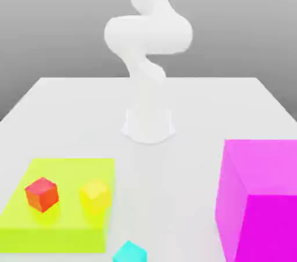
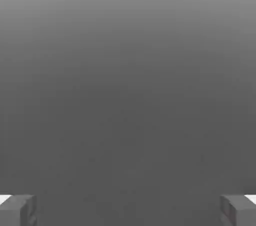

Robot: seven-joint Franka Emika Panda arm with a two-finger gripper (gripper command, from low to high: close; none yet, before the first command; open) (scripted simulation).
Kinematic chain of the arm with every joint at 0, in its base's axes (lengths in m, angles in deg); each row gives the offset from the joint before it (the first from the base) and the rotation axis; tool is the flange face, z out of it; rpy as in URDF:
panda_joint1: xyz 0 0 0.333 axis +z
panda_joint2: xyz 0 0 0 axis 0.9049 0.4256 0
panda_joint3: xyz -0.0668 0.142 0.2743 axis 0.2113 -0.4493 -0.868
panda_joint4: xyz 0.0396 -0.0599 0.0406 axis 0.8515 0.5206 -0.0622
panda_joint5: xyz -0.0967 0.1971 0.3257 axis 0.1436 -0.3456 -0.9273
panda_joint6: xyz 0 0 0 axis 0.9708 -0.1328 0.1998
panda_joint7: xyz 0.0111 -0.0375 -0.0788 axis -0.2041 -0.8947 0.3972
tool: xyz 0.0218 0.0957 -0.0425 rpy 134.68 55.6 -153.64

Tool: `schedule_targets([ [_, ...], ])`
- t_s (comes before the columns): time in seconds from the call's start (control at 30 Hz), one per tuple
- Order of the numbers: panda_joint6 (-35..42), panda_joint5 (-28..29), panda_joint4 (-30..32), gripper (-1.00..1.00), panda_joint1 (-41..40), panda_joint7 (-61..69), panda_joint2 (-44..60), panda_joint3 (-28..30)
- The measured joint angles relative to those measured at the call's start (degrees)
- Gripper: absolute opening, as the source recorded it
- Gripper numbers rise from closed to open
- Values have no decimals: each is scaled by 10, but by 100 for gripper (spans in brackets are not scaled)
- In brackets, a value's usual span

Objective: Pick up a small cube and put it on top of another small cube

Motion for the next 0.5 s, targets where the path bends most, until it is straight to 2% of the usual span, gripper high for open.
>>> schedule_targets([
  [0.3,-52,-76,6,0,93,219,190,97],
  [0.5,-85,-135,10,0,121,368,317,128],
])
